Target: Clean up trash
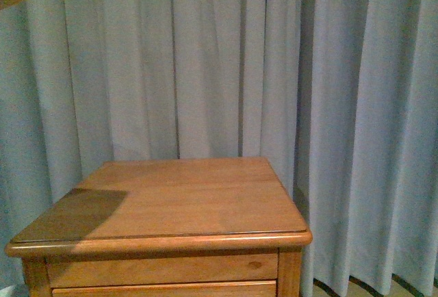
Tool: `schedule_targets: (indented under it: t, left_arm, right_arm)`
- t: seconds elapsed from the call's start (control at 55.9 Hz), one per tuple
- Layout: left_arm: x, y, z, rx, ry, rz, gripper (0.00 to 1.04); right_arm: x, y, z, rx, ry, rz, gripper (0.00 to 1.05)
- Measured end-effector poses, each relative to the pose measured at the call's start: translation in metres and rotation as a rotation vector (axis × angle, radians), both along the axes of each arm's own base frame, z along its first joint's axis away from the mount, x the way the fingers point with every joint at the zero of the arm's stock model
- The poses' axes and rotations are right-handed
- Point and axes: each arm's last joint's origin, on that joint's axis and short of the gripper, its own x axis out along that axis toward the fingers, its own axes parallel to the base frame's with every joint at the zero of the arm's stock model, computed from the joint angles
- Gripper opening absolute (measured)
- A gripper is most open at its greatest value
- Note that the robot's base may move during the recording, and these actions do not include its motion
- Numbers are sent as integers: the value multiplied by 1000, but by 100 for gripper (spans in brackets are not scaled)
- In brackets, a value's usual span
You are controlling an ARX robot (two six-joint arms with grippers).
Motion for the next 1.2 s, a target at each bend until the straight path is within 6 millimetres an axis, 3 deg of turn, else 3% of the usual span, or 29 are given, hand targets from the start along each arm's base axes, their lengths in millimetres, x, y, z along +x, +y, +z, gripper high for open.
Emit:
schedule_targets:
  t: [1.199]
  left_arm:
    - [1,-1,-1,1,7,-2,29]
  right_arm:
    - [-1,0,0,2,-5,-4,21]
